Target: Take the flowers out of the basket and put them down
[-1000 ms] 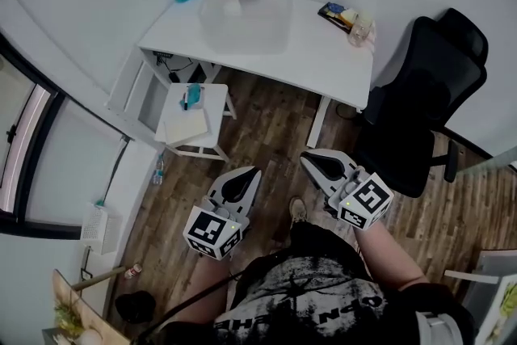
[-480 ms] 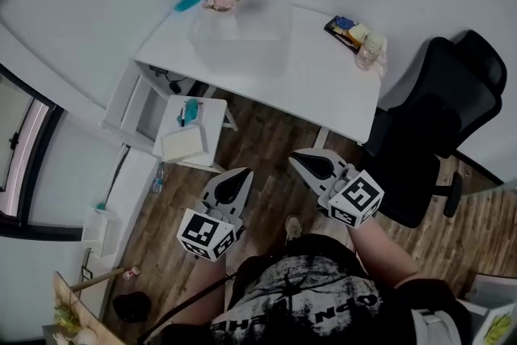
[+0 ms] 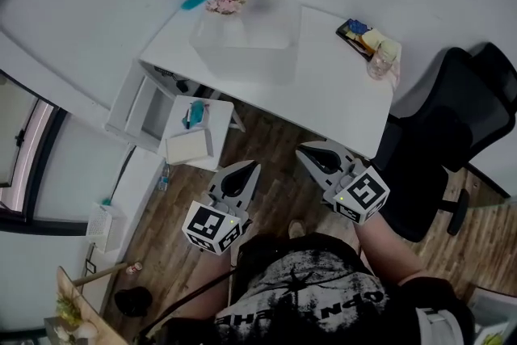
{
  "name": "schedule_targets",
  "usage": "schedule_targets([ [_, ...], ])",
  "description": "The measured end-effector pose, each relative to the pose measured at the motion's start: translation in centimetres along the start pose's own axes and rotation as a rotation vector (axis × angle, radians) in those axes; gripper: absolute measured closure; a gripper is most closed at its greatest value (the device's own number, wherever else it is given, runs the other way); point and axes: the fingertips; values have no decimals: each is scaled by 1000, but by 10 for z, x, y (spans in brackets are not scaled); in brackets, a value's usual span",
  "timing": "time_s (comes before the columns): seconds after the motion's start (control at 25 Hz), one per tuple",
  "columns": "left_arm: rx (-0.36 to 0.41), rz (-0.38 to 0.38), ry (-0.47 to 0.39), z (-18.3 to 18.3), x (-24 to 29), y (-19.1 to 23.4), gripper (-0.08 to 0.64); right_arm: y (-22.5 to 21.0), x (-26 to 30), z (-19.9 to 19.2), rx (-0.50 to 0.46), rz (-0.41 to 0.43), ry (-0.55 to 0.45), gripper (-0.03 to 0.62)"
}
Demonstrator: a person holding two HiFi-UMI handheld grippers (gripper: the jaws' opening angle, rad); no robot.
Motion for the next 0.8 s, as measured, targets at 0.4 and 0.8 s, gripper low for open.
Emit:
schedule_targets([
  [0.4, -10, 4, -7, 1, 23, 53, 546, -29, 48, -2, 1, -5, 15, 575],
  [0.8, -8, -84, -7, 9, 46, 152, 546, -58, 138, 1, 4, -84, 32, 575],
])
Point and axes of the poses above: the fingertips, and each gripper's own axes: x forward along the fingers, y to its left, z out of its top, and after that the axes turned 5 degrees about x, right-handed
